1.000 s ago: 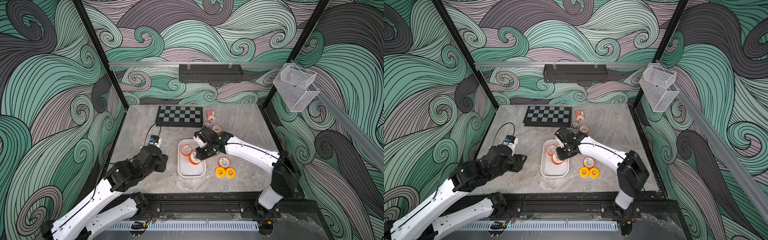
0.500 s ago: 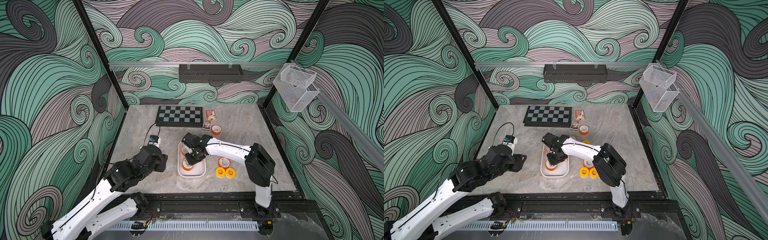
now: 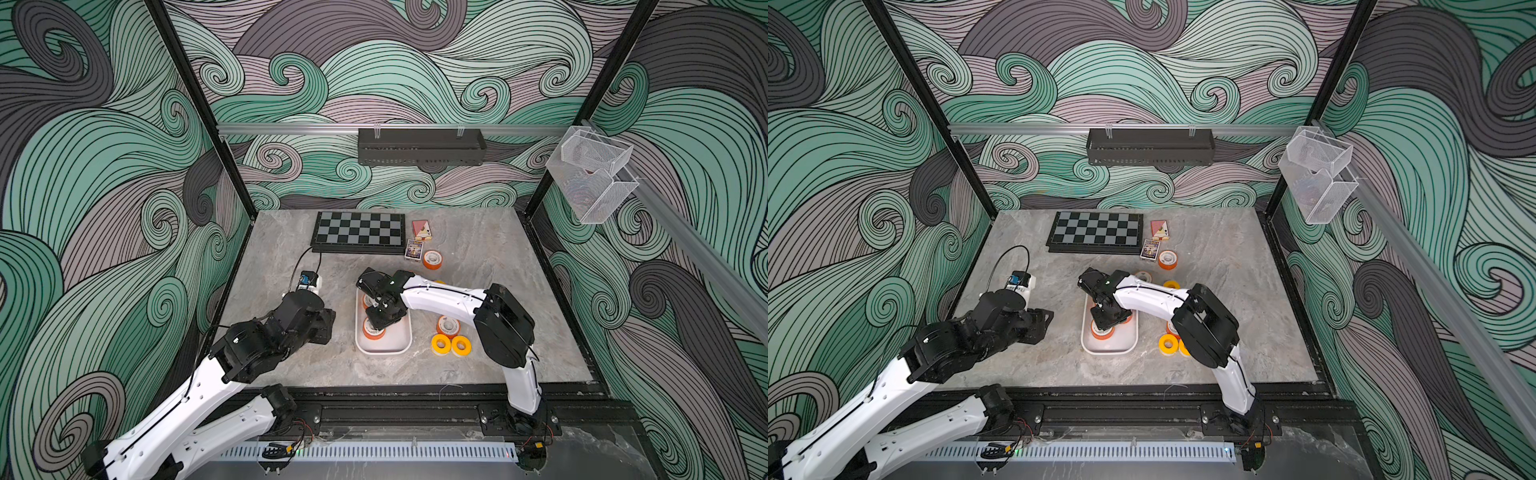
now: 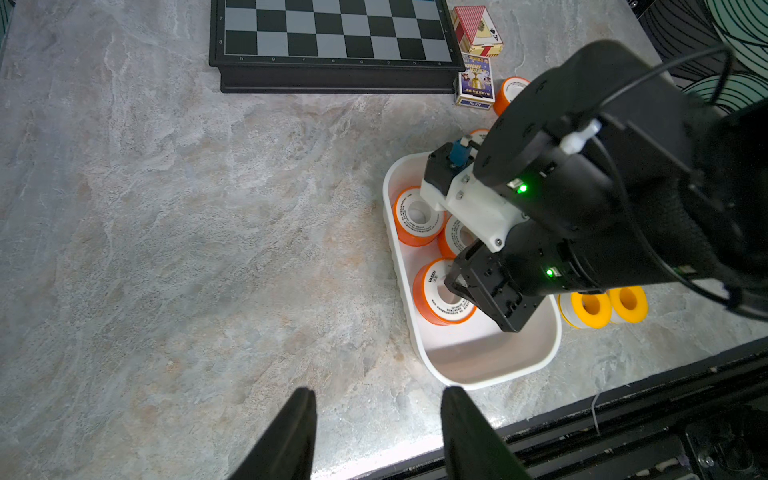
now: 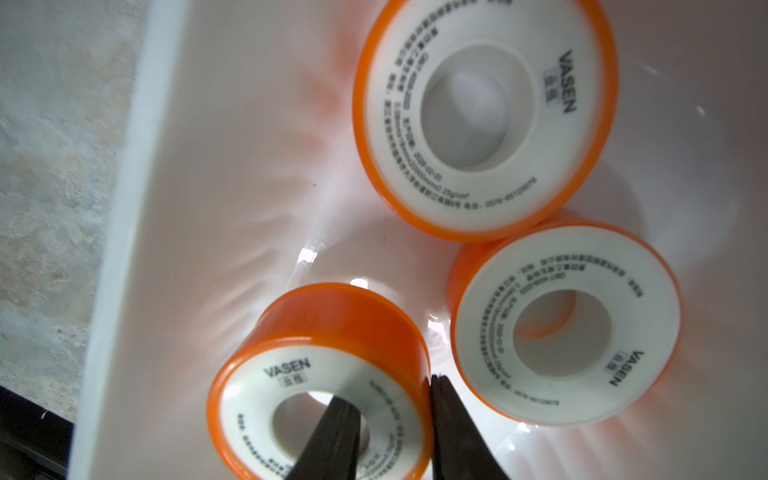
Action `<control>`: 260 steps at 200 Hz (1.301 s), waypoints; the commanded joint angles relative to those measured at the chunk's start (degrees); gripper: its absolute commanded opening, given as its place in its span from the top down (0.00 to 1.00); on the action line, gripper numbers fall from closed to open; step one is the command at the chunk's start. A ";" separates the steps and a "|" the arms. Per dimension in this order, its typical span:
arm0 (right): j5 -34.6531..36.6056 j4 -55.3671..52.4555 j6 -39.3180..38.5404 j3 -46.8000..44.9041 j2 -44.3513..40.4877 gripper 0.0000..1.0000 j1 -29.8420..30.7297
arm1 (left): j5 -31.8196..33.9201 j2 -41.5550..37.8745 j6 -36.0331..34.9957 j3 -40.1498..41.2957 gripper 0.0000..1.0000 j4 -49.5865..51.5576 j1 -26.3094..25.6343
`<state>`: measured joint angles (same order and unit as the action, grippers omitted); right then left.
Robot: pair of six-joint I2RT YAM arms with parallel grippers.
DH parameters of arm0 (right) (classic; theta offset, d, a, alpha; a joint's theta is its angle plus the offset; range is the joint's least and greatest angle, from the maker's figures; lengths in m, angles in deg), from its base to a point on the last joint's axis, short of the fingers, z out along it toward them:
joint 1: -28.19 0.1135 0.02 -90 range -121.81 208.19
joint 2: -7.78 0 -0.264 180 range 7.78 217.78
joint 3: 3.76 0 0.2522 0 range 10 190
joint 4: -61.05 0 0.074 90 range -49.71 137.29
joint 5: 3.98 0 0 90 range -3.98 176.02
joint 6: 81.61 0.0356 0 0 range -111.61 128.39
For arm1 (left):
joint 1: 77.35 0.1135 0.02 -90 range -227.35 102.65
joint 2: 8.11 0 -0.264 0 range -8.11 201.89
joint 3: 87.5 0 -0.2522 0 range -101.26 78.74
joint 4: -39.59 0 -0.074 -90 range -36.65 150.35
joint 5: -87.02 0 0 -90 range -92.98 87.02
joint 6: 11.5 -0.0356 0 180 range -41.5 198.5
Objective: Put the sealing tape into the storage box
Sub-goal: Place the sealing tape in the storage box, then pick up the sealing tape at the center of the board.
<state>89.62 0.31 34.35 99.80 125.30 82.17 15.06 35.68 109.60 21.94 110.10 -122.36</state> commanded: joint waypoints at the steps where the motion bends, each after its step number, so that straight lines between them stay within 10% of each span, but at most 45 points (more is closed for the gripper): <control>1: 1.31 -1.79 0.53 2.23 1.33 0.67 0.34 | 0.90 0.19 0.29 0.19 0.48 0.97 0.28; 80: 3.26 -3.89 -0.60 4.51 -1.38 0.63 0.30 | 0.62 0.11 0.20 0.37 0.47 0.91 0.19; 158: 7.62 -2.37 -2.46 -10.39 -26.61 0.62 -10.20 | -4.82 3.72 -2.34 -0.17 0.47 -1.79 0.01; 208: 6.96 7.41 -1.13 -34.36 -47.12 0.60 -23.89 | -14.03 18.43 -3.30 -8.72 0.48 -7.11 0.01; 260: 9.31 16.11 2.92 -53.83 -59.27 0.60 -24.59 | -17.84 46.27 -3.96 -29.93 0.50 -8.02 -0.05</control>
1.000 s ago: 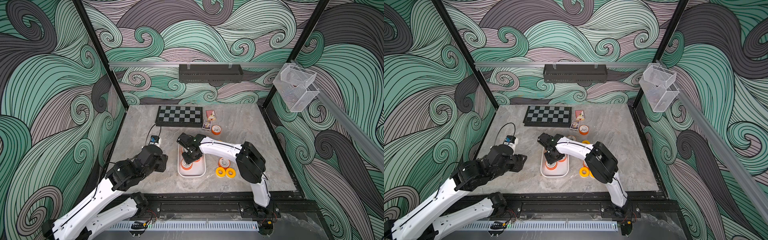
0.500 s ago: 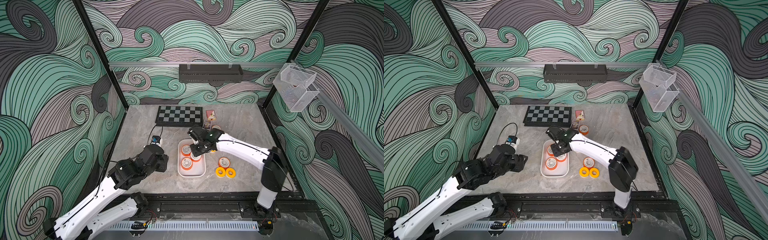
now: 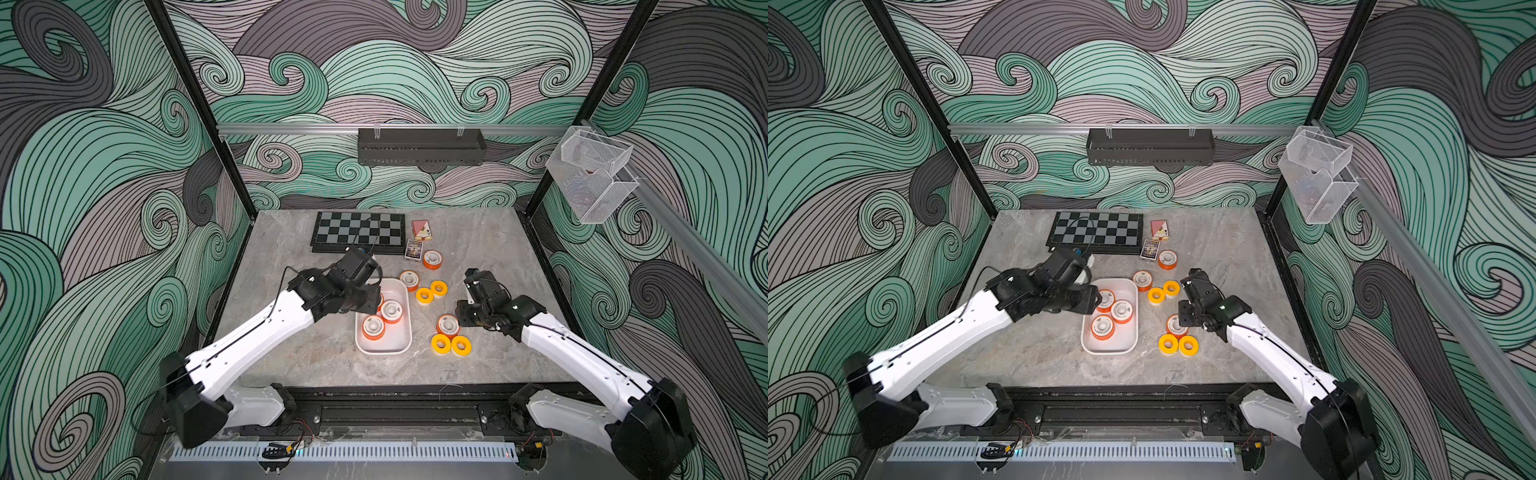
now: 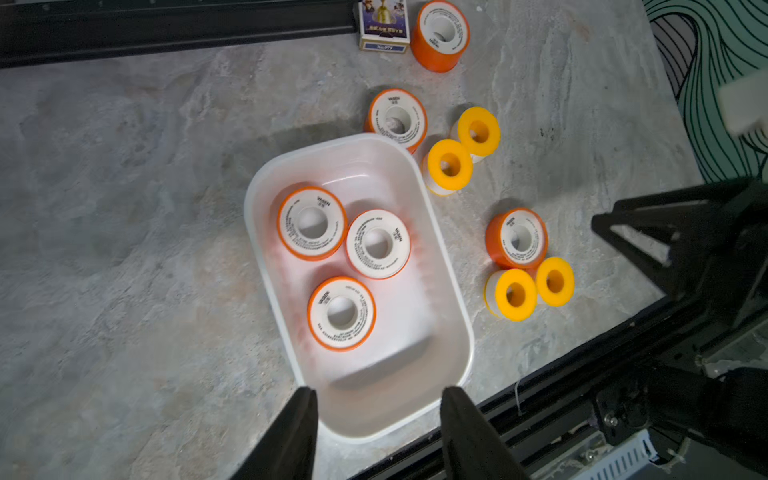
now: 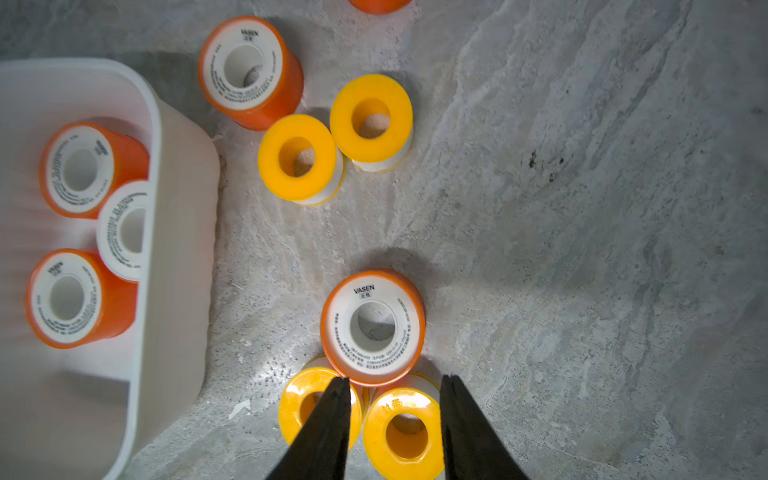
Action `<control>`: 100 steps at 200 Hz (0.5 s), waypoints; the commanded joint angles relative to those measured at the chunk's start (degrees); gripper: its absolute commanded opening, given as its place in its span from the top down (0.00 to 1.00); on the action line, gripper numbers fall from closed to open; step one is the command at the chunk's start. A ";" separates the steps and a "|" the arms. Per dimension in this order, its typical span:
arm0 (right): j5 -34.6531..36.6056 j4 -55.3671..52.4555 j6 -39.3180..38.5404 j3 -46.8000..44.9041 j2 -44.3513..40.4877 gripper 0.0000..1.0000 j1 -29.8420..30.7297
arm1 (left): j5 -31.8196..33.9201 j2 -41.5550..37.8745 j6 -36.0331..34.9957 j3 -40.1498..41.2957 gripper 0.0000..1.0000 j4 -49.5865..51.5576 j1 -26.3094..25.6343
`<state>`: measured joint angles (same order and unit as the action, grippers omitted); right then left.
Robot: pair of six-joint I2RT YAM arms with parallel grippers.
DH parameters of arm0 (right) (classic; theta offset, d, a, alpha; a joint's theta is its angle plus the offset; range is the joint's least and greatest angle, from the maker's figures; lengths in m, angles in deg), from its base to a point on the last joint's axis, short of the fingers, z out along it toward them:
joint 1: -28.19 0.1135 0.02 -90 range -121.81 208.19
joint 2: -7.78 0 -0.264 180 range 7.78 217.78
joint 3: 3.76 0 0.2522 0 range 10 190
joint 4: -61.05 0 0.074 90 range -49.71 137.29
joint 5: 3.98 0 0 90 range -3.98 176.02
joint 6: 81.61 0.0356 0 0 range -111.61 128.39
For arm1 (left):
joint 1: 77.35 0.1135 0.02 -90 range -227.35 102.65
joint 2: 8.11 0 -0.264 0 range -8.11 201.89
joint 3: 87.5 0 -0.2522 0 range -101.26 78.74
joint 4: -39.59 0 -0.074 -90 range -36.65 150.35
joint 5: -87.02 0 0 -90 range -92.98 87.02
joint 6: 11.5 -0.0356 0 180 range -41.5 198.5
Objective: Put the sealing tape into the storage box
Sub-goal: Pick up the sealing tape at the center of the board.
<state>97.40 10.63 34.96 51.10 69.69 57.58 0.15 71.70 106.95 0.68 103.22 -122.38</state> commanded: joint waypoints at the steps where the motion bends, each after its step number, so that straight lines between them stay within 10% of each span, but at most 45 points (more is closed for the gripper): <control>1: 1.54 5.85 2.28 -5.36 -3.78 0.60 -0.06 | -2.81 10.97 -1.30 -9.12 0.50 -0.98 -0.04; 100: 0.75 12.15 1.64 -18.66 -24.20 0.60 0.14 | 1.85 56.56 -2.13 -59.18 0.53 20.24 0.00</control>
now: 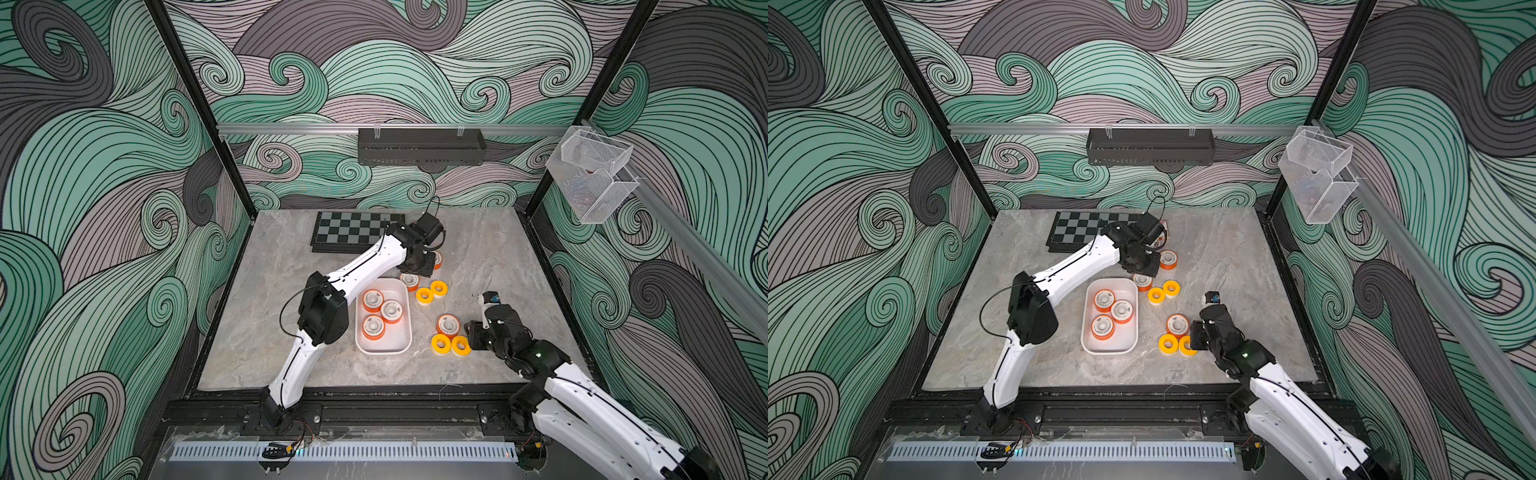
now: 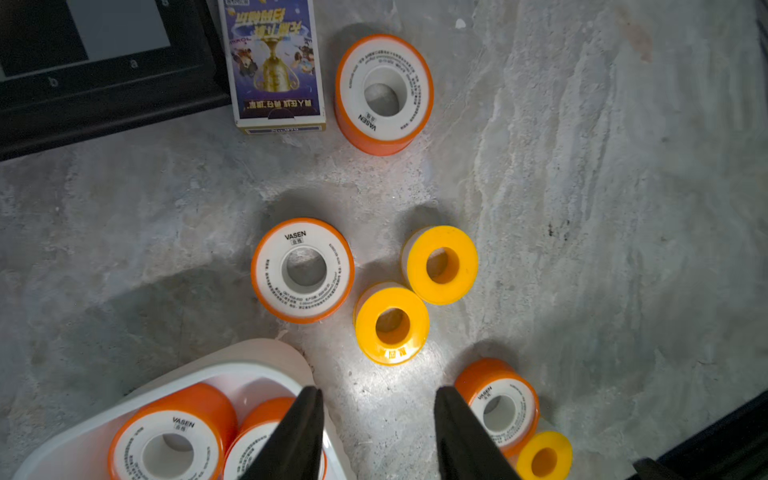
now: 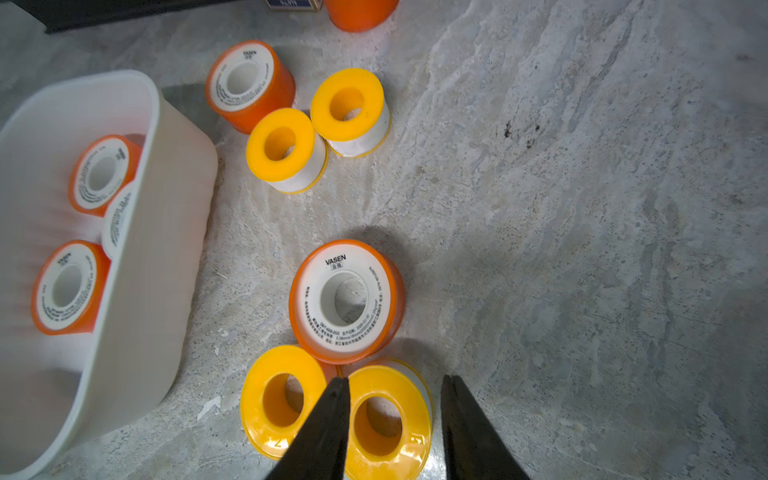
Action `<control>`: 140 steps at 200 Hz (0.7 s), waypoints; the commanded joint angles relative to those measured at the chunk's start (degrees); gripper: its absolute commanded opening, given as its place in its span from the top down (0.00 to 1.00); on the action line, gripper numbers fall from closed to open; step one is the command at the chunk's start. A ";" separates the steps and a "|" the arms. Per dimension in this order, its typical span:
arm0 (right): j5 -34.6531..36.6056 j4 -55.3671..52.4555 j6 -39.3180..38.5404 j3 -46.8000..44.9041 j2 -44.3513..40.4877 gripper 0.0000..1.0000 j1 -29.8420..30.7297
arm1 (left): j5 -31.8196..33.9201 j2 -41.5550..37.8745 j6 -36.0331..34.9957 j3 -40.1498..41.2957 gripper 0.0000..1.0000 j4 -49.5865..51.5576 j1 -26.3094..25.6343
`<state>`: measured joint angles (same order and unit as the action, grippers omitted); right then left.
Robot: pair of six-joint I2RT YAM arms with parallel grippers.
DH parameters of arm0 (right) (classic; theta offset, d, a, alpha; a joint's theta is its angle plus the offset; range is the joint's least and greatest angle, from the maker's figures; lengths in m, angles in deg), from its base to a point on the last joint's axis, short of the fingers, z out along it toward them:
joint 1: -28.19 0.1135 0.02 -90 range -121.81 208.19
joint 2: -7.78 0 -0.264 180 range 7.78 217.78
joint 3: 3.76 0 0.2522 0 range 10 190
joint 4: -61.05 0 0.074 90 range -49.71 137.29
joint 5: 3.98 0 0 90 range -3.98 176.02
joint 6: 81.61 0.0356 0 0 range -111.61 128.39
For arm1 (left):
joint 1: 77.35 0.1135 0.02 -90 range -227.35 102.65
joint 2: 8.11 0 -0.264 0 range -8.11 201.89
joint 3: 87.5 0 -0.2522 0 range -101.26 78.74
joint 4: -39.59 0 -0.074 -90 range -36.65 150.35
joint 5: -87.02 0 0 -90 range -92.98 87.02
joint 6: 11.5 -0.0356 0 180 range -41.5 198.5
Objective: Put the sealing tape into the storage box
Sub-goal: Pick up the sealing tape at the center of the board.
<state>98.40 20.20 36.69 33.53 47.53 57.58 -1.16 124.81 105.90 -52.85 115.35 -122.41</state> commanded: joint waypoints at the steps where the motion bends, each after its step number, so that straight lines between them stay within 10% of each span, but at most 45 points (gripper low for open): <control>1: -0.25 2.57 -0.08 -1.15 -2.17 0.60 0.14 | 3.26 3.51 -1.05 -5.68 0.53 8.04 0.04; 140: -0.77 3.84 -0.30 -1.87 -2.66 0.60 1.11 | 4.33 11.26 -4.59 -5.35 0.52 -4.25 0.32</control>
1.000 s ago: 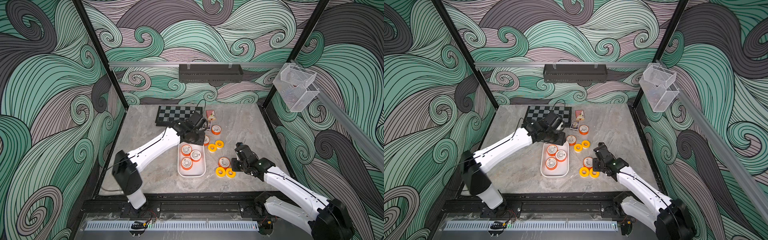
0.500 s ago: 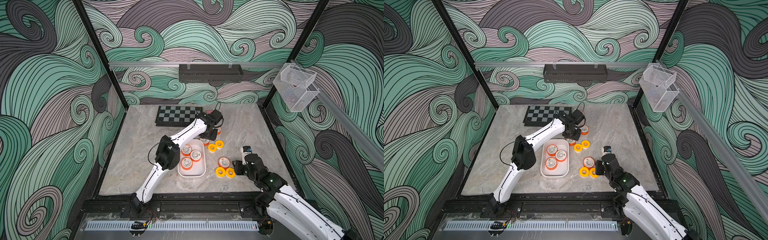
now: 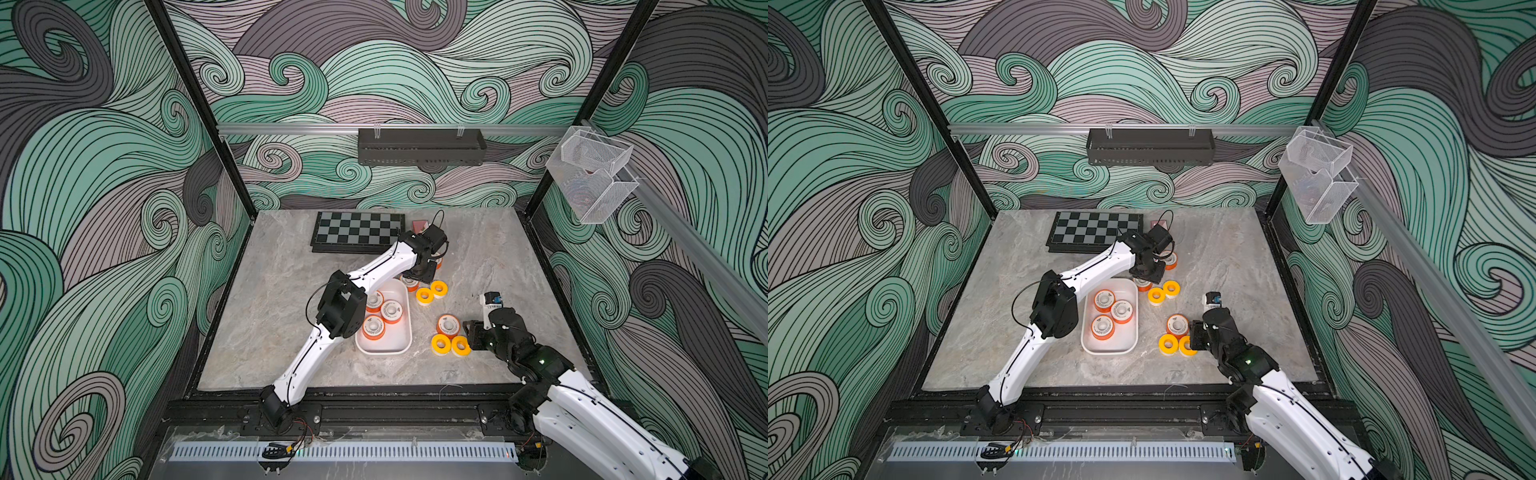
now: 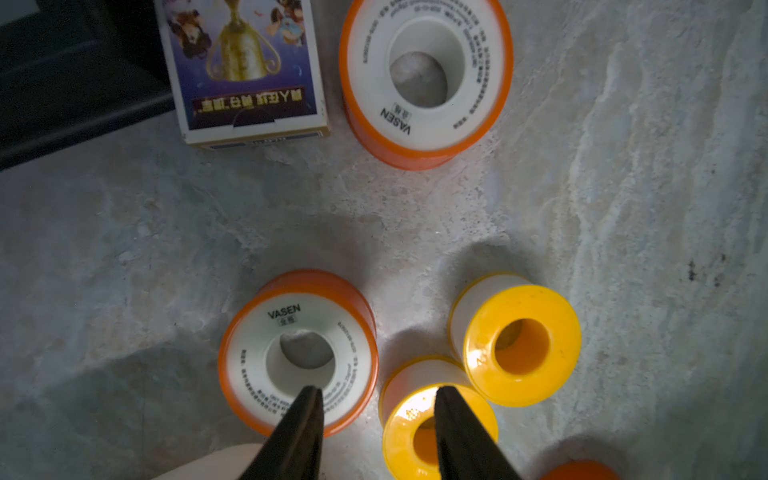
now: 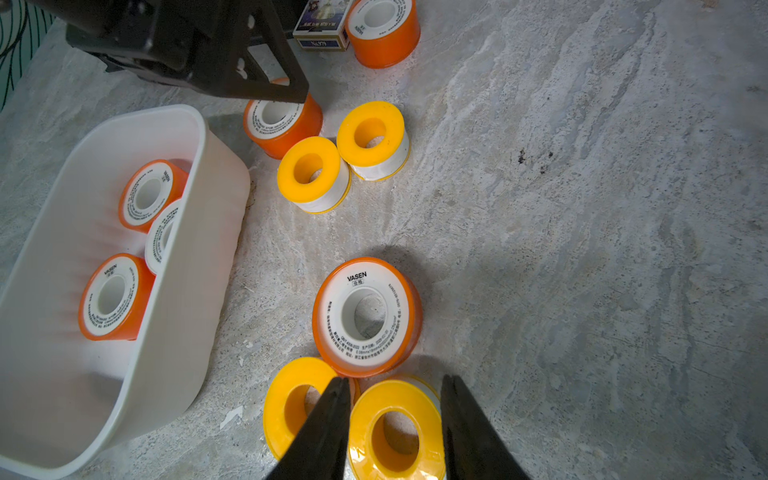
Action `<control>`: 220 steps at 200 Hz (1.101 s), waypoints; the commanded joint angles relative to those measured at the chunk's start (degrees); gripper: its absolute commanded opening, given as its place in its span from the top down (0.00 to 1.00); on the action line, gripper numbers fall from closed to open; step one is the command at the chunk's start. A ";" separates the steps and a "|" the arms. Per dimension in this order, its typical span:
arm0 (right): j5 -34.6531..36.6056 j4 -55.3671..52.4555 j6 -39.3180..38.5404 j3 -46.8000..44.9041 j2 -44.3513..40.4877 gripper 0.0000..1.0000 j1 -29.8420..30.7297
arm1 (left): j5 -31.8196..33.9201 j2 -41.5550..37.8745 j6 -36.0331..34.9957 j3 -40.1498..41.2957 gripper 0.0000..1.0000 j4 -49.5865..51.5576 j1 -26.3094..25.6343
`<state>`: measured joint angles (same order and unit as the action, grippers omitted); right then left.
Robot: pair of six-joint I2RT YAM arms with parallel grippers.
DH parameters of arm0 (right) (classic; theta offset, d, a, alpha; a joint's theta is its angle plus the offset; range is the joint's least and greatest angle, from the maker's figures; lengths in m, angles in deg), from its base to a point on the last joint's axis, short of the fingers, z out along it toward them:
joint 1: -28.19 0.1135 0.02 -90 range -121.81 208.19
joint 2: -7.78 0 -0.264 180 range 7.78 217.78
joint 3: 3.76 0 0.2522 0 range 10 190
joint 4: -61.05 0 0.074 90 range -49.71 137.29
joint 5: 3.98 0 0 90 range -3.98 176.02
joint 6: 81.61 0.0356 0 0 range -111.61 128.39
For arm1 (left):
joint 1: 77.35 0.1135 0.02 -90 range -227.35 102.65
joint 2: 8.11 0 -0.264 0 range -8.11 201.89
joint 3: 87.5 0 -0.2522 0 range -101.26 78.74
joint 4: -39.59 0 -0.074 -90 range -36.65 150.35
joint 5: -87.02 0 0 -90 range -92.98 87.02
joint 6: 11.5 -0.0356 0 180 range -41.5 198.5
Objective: Put the sealing tape into the storage box
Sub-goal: Pick up the sealing tape at the center of the board.
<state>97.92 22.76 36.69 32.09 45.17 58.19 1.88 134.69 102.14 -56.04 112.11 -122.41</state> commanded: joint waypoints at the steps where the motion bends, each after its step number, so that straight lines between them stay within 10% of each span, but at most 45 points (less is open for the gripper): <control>1: -0.30 1.26 -0.28 -0.40 -0.34 0.60 0.50 | 1.38 1.40 -0.85 -2.15 0.52 -1.02 0.32; 220: 1.63 2.45 -0.90 -0.11 1.73 0.58 3.88 | 3.74 1.38 0.74 3.16 0.54 -1.77 0.94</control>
<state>98.40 24.09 36.19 32.04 47.12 61.49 4.50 136.29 102.16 -53.81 107.96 -121.97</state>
